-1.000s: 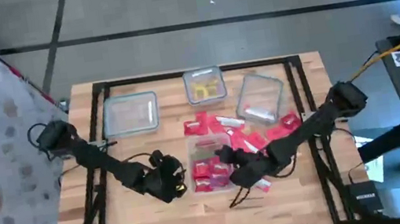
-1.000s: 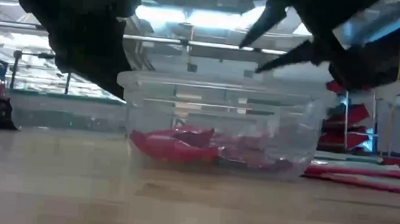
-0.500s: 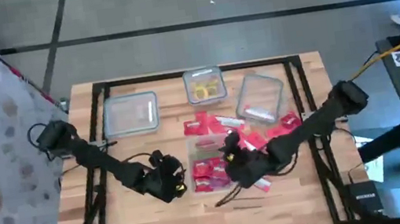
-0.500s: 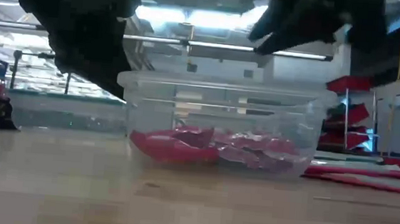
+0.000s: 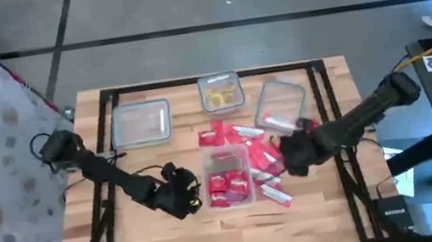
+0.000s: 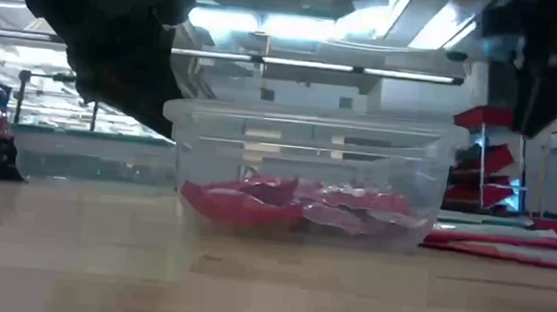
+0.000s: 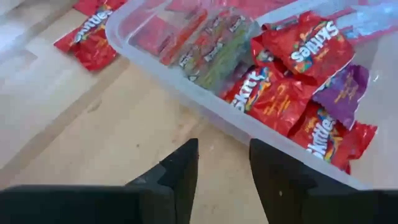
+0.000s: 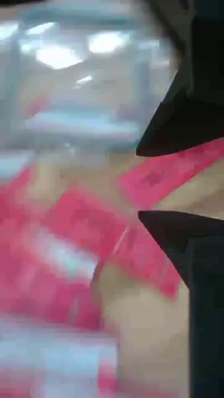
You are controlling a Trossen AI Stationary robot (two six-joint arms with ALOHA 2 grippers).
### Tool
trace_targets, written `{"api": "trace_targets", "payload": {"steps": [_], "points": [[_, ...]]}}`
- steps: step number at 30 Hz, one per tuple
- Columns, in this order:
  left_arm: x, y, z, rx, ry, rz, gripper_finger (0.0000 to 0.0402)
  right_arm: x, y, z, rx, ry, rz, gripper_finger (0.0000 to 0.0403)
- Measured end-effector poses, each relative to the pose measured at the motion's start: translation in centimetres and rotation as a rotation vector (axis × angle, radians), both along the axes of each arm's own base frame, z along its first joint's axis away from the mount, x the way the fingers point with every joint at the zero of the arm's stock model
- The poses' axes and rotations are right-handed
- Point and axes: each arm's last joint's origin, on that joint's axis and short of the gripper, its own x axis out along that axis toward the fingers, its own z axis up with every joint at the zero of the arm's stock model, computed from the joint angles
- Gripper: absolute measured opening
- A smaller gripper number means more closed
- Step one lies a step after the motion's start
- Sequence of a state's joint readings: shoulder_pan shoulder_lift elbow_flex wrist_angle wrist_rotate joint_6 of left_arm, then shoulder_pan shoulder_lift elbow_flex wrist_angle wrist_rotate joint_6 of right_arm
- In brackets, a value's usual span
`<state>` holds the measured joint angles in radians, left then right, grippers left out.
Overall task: Sort candy
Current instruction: Put the red candy into the rectangular transparent bin
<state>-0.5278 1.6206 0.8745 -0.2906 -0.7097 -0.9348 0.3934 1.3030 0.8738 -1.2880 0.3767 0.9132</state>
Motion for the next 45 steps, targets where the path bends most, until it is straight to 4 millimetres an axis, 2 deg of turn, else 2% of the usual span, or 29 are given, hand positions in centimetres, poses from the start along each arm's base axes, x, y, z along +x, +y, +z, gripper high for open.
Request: {"api": "trace_targets", "payload": {"steps": [4, 9, 21, 28, 41, 45], "points": [[0.0, 0.0, 0.0, 0.0, -0.004, -0.003, 0.0129, -1.7, -1.5, -2.6, -0.001, 0.086, -0.189, 0.0138], [0.3, 0.0, 0.2, 0.002, -0.018, -0.014, 0.0129, -2.3, -2.8, -4.8, 0.019, 0.097, -0.285, 0.0138], [0.6, 0.3, 0.2, 0.007, -0.023, -0.011, 0.0129, -2.1, -5.6, -5.8, 0.028, 0.103, -0.452, 0.0138], [0.5, 0.3, 0.2, 0.002, -0.022, -0.014, 0.0129, -1.5, -6.6, -6.6, 0.045, 0.134, -0.459, 0.0138], [0.4, 0.1, 0.2, 0.004, -0.015, -0.03, 0.0129, -0.4, -6.7, -9.6, 0.041, 0.331, -0.372, 0.0138], [0.4, 0.0, 0.2, 0.004, -0.014, -0.032, 0.0129, -0.4, -6.6, -10.0, 0.062, 0.376, -0.336, 0.0107]]}}
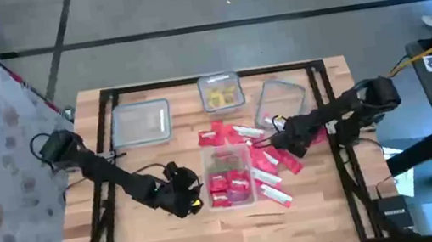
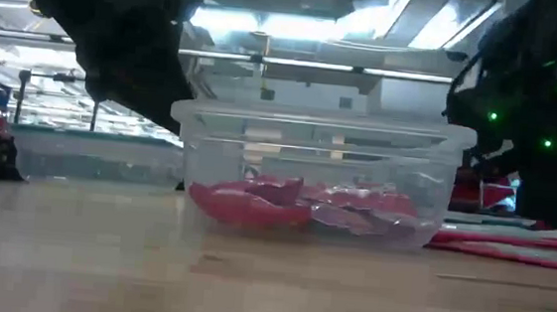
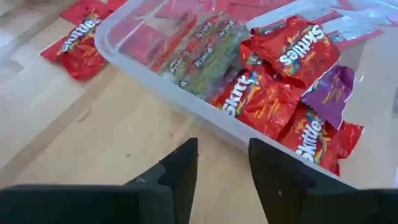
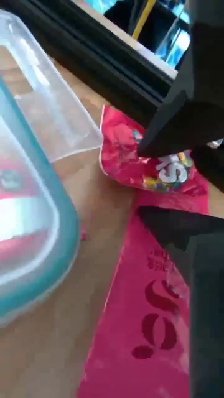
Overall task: Sort candy
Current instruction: Put the red candy into the rectangular transparent bin
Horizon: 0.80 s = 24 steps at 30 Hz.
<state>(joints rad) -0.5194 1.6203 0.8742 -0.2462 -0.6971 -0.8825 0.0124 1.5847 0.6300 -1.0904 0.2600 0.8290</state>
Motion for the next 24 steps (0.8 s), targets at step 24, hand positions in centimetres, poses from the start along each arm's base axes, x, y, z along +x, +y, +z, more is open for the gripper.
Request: {"api": "trace_targets", "payload": {"steps": [24], "points": [[-0.3, -0.4, 0.0, 0.016, 0.013, -0.027, 0.0129, 9.1, 10.3, 14.5, 0.041, -0.763, 0.431, 0.0]]}}
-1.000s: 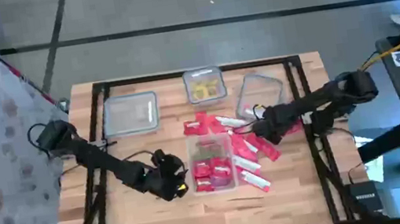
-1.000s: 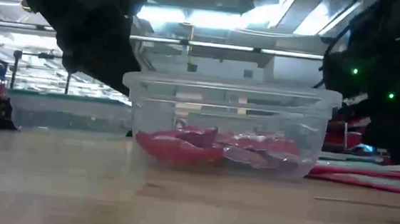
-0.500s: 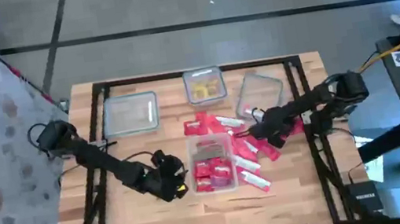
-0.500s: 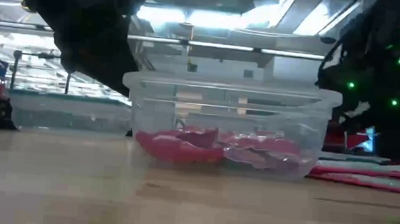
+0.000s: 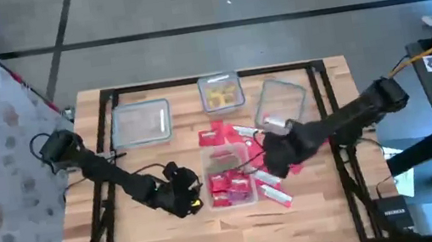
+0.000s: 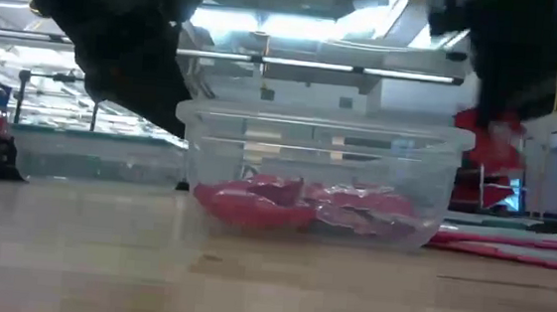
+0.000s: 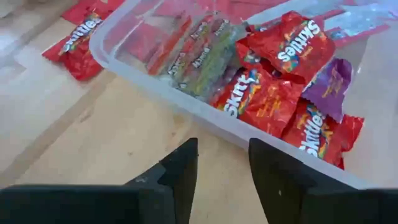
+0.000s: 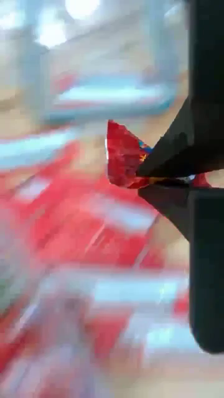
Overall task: Sort candy
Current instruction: Put the red candy into the rectangular transparent bin
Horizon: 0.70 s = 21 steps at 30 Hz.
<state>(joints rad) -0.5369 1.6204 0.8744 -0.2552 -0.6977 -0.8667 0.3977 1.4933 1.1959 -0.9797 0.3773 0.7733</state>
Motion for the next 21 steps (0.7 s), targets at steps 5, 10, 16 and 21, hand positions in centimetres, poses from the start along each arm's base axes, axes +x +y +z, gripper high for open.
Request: {"api": "trace_targets", "payload": {"steps": [5, 10, 16, 21], "points": [[-0.4, -0.5, -0.1, 0.011, 0.016, -0.024, 0.0129, 3.6, 3.4, 1.1, 0.117, -0.41, 0.176, 0.0], [-0.9, -0.4, -0.3, 0.021, 0.052, -0.011, 0.0129, 7.5, 5.4, -0.5, 0.203, -0.683, 0.234, 0.0], [-1.0, -0.4, -0.4, 0.018, 0.06, 0.002, 0.0129, 10.4, 6.8, -5.0, 0.259, -0.727, 0.194, 0.0002], [-1.1, -0.3, -0.5, 0.021, 0.069, 0.005, 0.0129, 10.9, 6.9, -8.1, 0.216, -0.676, 0.072, 0.0002]]}}
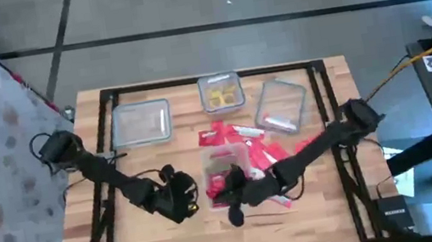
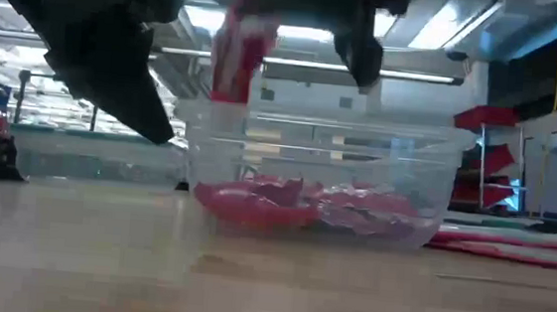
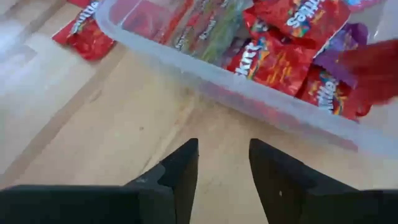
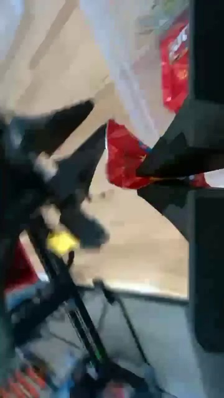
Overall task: Sort candy
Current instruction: Put the red candy into the rectangular transparent bin
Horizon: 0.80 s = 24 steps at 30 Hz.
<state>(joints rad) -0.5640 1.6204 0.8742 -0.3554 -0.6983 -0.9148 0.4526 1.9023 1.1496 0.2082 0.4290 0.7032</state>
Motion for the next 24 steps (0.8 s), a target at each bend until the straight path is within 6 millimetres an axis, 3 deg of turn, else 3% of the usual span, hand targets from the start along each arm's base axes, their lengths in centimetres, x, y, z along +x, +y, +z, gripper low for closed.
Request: {"api": "trace_targets", "payload": {"steps": [11, 18, 24], "points": [[0.0, 0.0, 0.0, -0.008, -0.004, 0.01, 0.0129, 0.0, -0.1, -1.7, 0.113, 0.068, -0.106, 0.0003], [0.0, 0.1, 0.0, -0.013, -0.007, 0.016, 0.0129, -0.2, 0.1, -1.9, 0.159, 0.112, -0.061, 0.0006], [0.0, 0.0, 0.0, -0.013, -0.008, 0.016, 0.0129, -0.7, -0.1, -2.6, 0.132, 0.211, -0.035, 0.0079]]}}
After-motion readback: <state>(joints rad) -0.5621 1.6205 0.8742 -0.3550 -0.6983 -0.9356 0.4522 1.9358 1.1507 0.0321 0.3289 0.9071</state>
